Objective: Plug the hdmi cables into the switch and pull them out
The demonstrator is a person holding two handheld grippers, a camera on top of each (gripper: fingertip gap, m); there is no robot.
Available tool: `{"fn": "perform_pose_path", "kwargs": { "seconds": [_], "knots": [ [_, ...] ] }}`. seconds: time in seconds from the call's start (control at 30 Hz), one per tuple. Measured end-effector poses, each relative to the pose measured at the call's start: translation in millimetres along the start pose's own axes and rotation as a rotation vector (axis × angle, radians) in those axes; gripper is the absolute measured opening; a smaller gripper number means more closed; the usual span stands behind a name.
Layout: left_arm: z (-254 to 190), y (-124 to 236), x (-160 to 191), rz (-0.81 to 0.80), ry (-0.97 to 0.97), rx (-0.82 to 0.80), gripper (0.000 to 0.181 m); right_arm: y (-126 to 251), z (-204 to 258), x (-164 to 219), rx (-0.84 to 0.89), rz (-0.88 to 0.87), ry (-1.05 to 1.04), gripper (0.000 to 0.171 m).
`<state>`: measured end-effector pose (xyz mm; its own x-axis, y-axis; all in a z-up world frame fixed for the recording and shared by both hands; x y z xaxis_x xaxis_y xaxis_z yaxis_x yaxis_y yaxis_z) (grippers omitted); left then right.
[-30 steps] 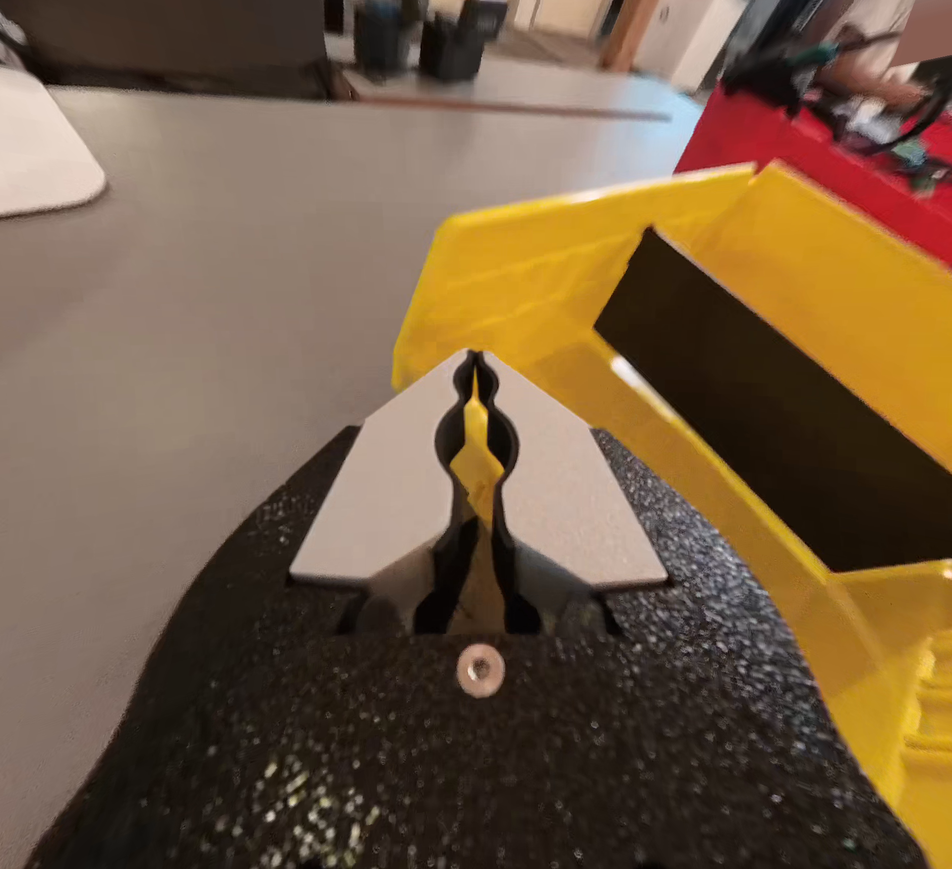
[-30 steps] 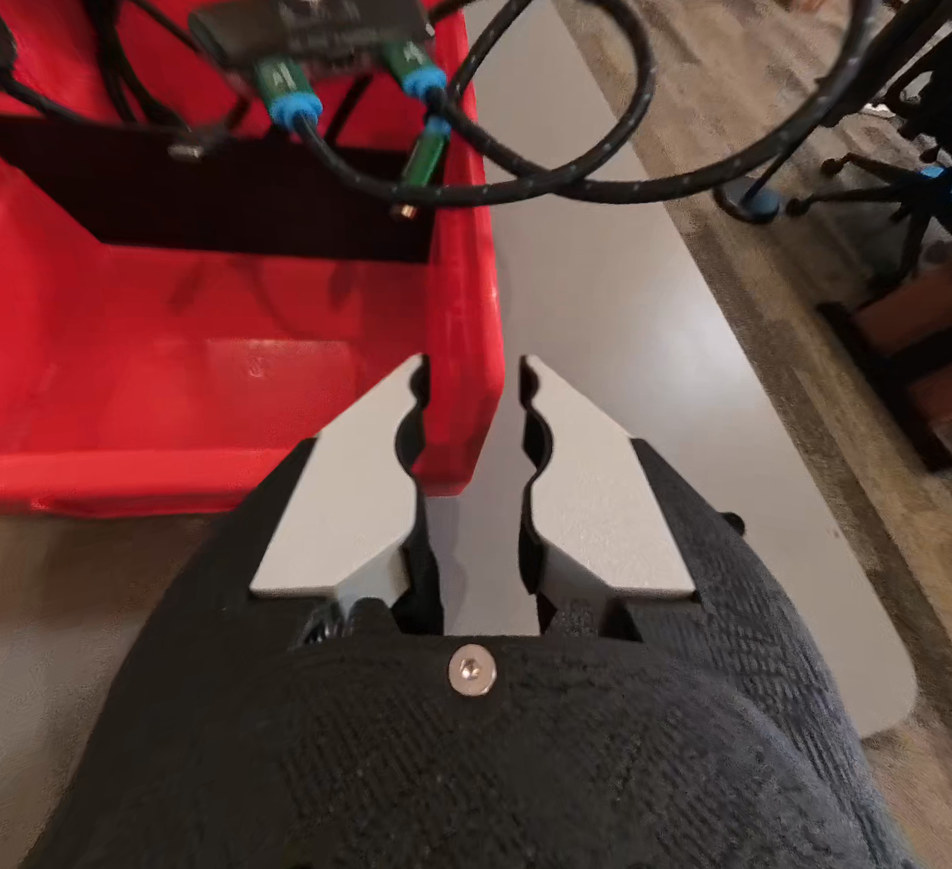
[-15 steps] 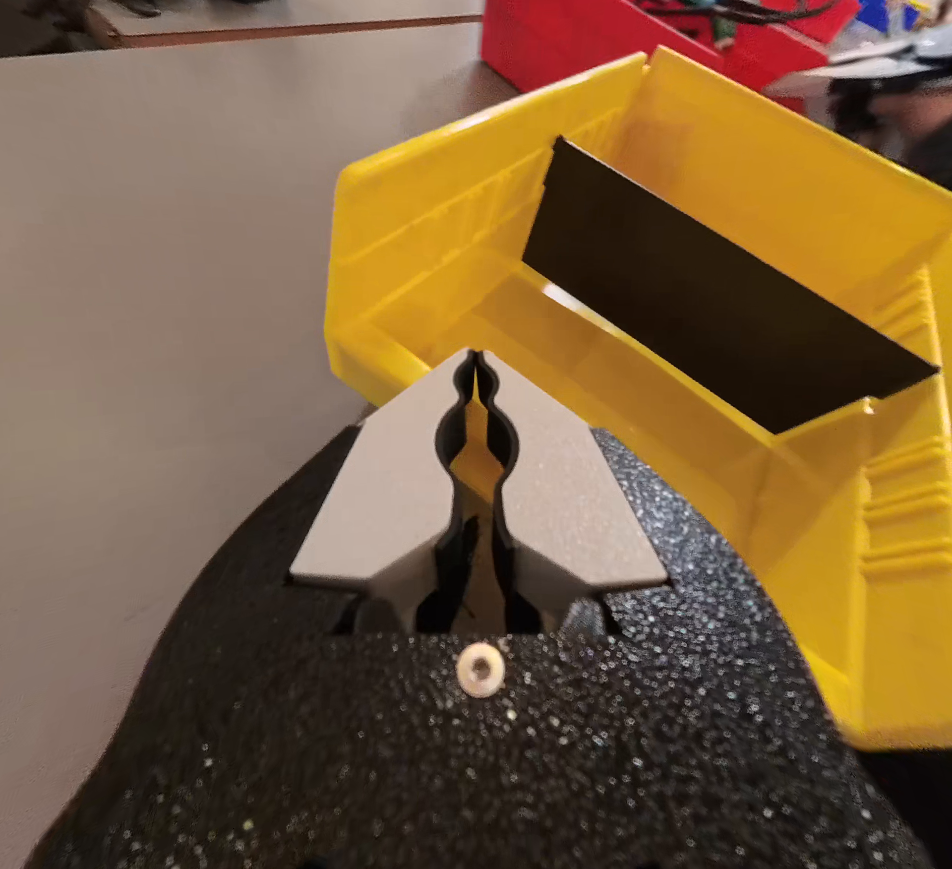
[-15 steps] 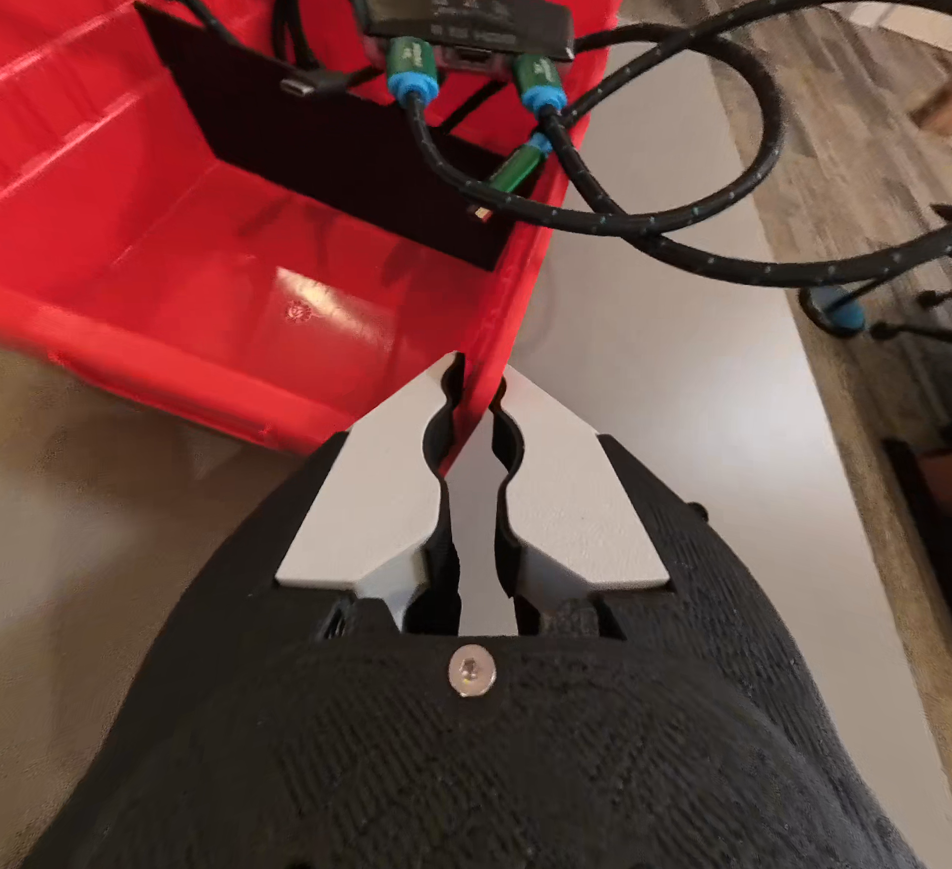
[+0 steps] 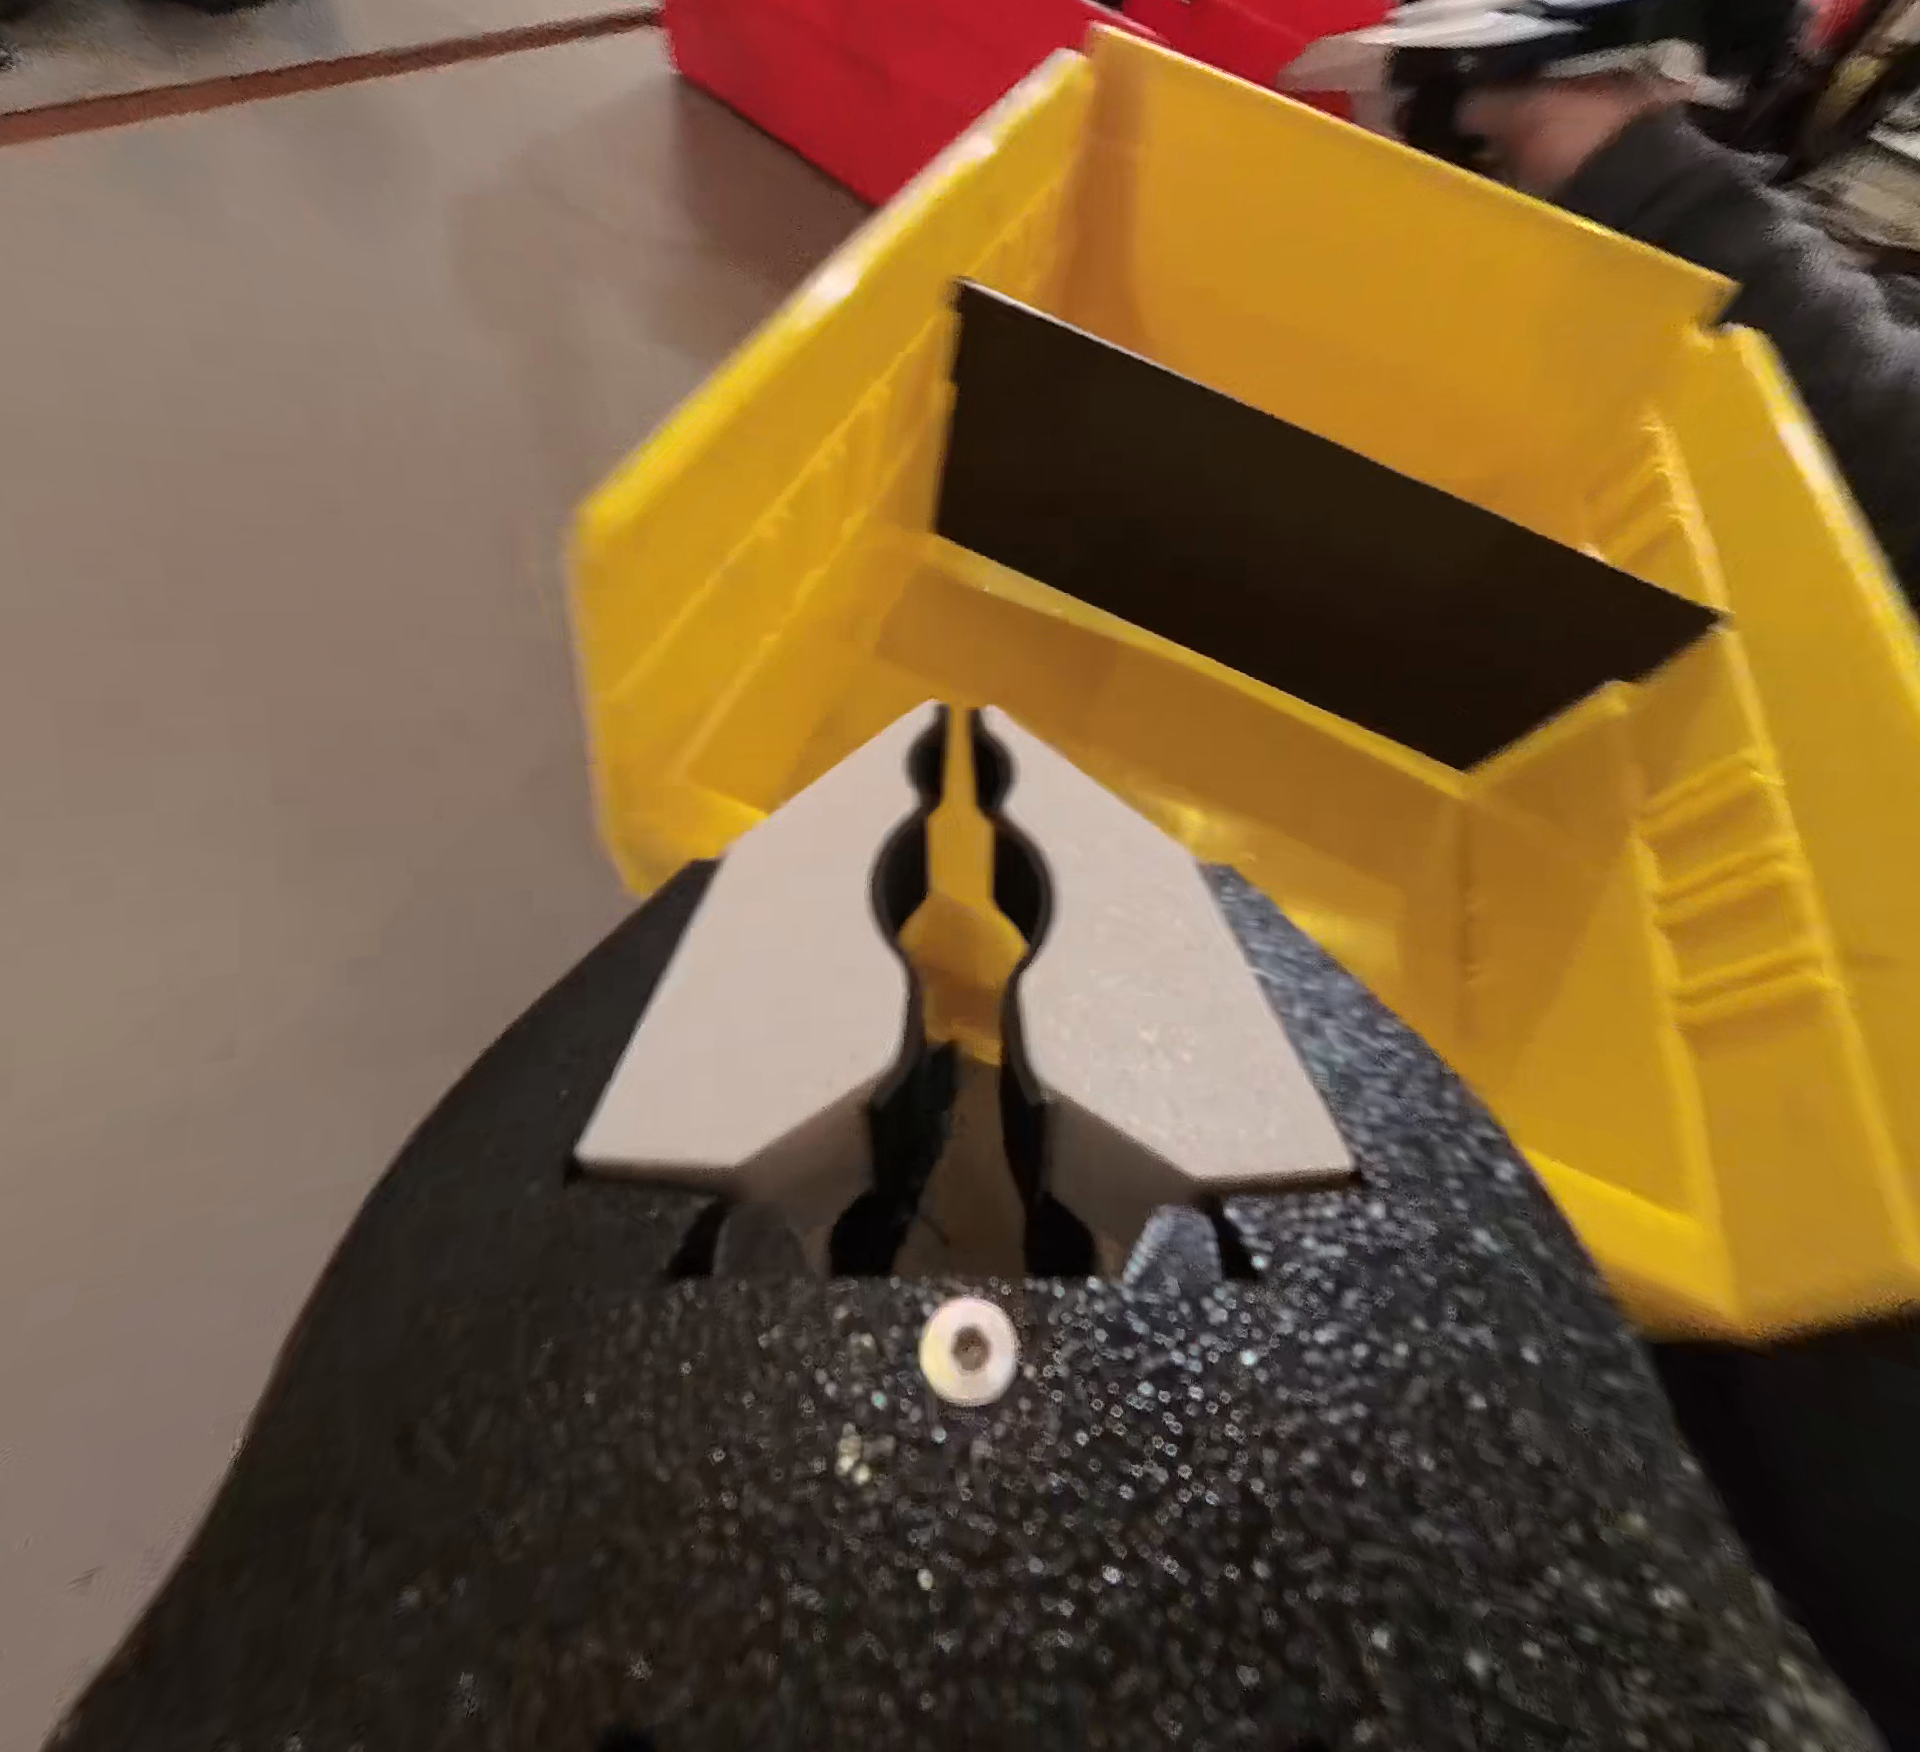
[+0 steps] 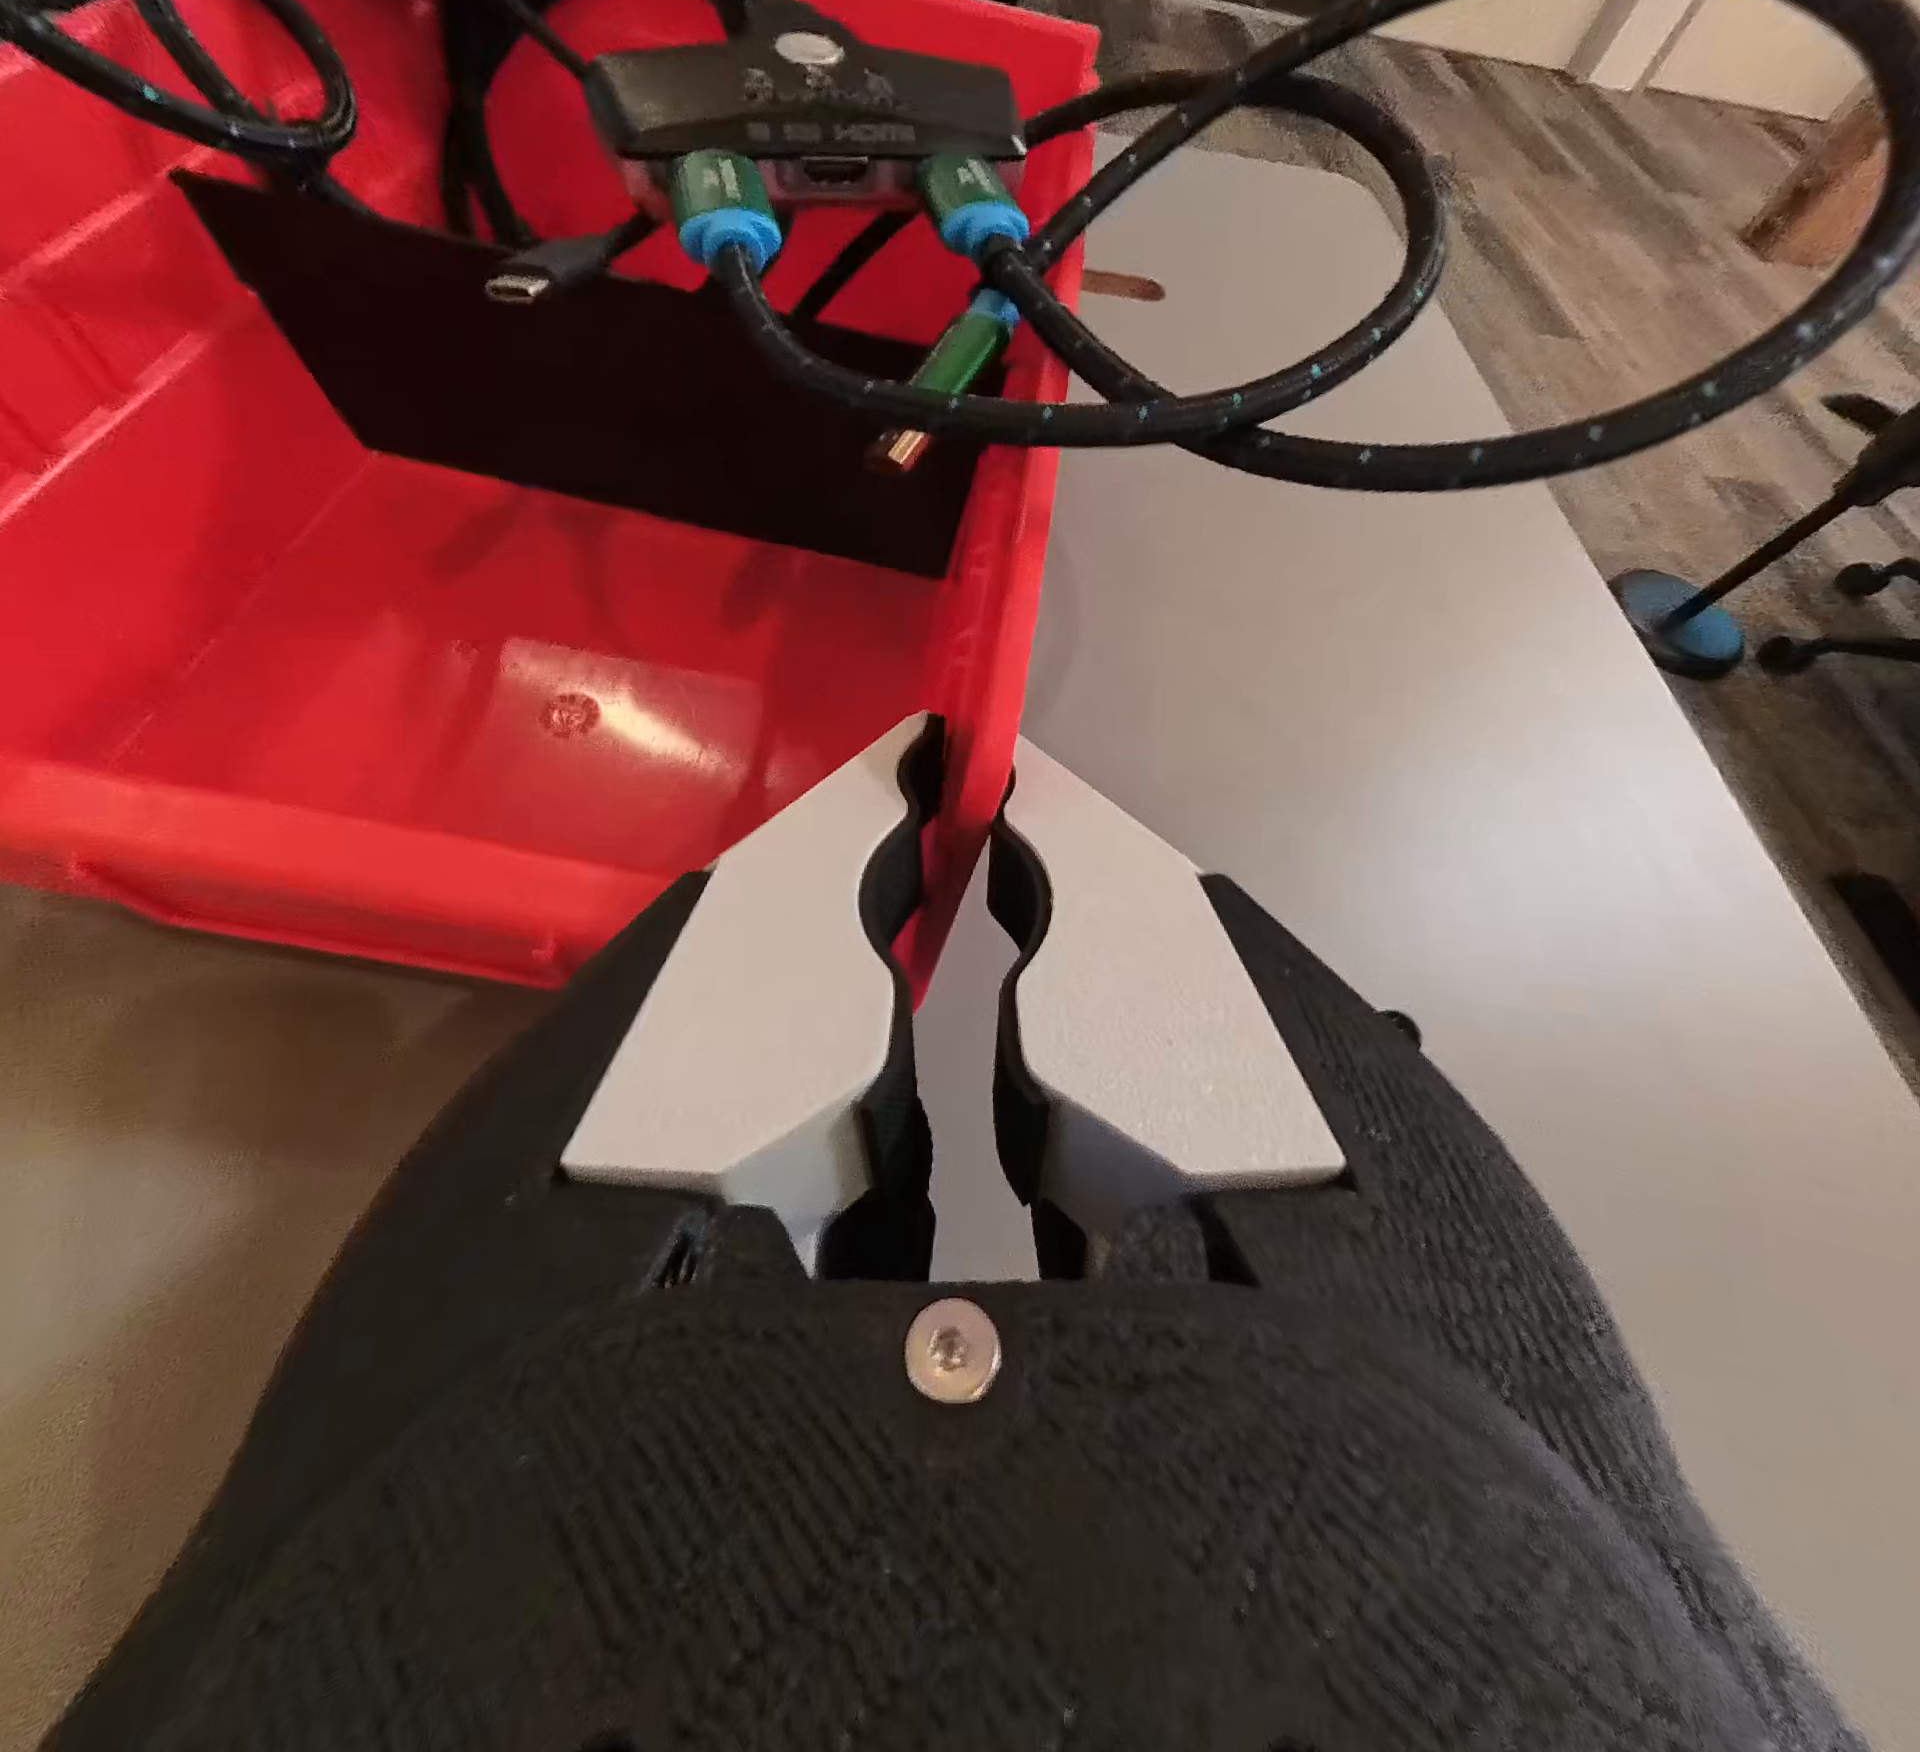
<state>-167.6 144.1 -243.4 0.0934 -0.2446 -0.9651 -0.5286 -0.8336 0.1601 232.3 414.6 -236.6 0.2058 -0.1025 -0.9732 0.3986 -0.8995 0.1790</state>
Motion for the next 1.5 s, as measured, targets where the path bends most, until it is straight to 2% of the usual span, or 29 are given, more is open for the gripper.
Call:
{"fn": "perform_pose_path", "kwargs": {
  "seconds": [0.03,0.07,0.17,0.27,0.43,0.53,0.73,0.83,0.9,0.97,1.03,1.1,1.13,1.2,1.23,1.27,1.3,1.33,1.37,1.47,1.5],
  "knots": [
    [8.2,-0.7,-3.0,-0.029,-0.002,-0.045,0.031,-1.9,-0.9,0.0,0.001,-0.005,-0.013,0.003],
    [13.0,-1.8,-5.4,-0.056,0.003,-0.046,0.046,-3.8,-2.0,0.0,0.001,-0.009,-0.020,0.003],
    [16.6,-13.8,-9.5,-0.083,0.055,0.024,0.063,-10.6,-6.1,-0.4,-0.003,-0.017,-0.037,0.003],
    [23.0,-24.2,-15.3,-0.079,0.016,-0.008,0.054,-19.6,-13.1,-1.2,-0.019,-0.018,-0.051,0.003],
    [15.6,-39.5,-16.9,-0.001,-0.041,0.073,0.051,-35.0,-23.8,-3.8,-0.058,-0.013,-0.023,0.004],
    [7.7,-46.5,-17.0,0.059,-0.070,0.151,0.039,-43.2,-28.7,-3.6,-0.063,-0.015,0.009,0.007],
    [-8.8,-50.4,-16.7,0.082,-0.151,0.304,0.000,-54.6,-41.5,-4.4,-0.111,-0.006,0.021,0.008],
    [-14.4,-52.4,-5.7,0.161,-0.118,0.357,0.000,-63.0,-50.5,-5.1,-0.114,0.015,0.015,0.010],
    [-18.1,-48.9,7.4,0.234,-0.176,0.392,0.000,-68.8,-56.2,-5.2,-0.105,0.028,-0.001,0.012],
    [-27.3,-44.9,-3.4,0.115,-0.147,0.447,0.000,-71.1,-57.7,-5.8,-0.113,0.032,-0.014,0.012],
    [-29.6,-39.3,-31.5,-0.120,-0.062,0.467,0.000,-70.8,-57.1,-5.5,-0.116,0.031,-0.003,0.011],
    [-13.0,-35.6,-55.4,-0.330,-0.047,0.337,0.016,-69.7,-56.3,-4.6,-0.119,0.027,-0.007,0.011],
    [0.3,-37.3,-59.3,-0.362,-0.084,0.217,0.034,-69.4,-56.0,-4.3,-0.120,0.023,-0.010,0.011],
    [20.8,-48.8,-50.7,-0.247,-0.201,0.047,0.074,-69.0,-55.5,-4.3,-0.122,0.022,-0.008,0.011],
    [24.4,-56.7,-43.0,-0.160,-0.244,0.035,0.078,-68.9,-55.2,-4.5,-0.124,0.022,-0.002,0.011],
    [24.7,-64.7,-36.0,-0.090,-0.265,0.054,0.077,-68.7,-54.9,-4.7,-0.127,0.023,0.003,0.010],
    [23.4,-71.7,-30.5,-0.039,-0.280,0.084,0.064,-68.6,-54.8,-4.9,-0.130,0.025,0.007,0.010],
    [20.2,-75.3,-29.1,-0.014,-0.284,0.135,0.031,-68.5,-54.8,-4.7,-0.132,0.027,0.008,0.010],
    [20.2,-77.2,-30.6,-0.008,-0.285,0.151,0.020,-68.4,-54.8,-4.4,-0.135,0.028,0.008,0.010],
    [6.9,-70.2,-29.2,0.034,-0.203,0.368,0.000,-66.3,-52.6,-4.3,-0.158,0.027,0.012,0.008],
    [3.6,-68.2,-25.4,0.044,-0.212,0.383,0.000,-65.3,-51.4,-4.2,-0.165,0.027,0.020,0.007]
  ]
}}
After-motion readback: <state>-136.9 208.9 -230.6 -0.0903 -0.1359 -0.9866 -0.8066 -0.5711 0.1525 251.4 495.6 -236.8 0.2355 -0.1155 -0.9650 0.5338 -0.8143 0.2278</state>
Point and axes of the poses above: each gripper's, where its closed fingertips meet, y back along the fingers, x out of its underside, z = x × y across the jaws, the point moved 6 cm from there along y, back along the fingers, and after that the axes turned 15 degrees about -z, right-handed, at the moved point
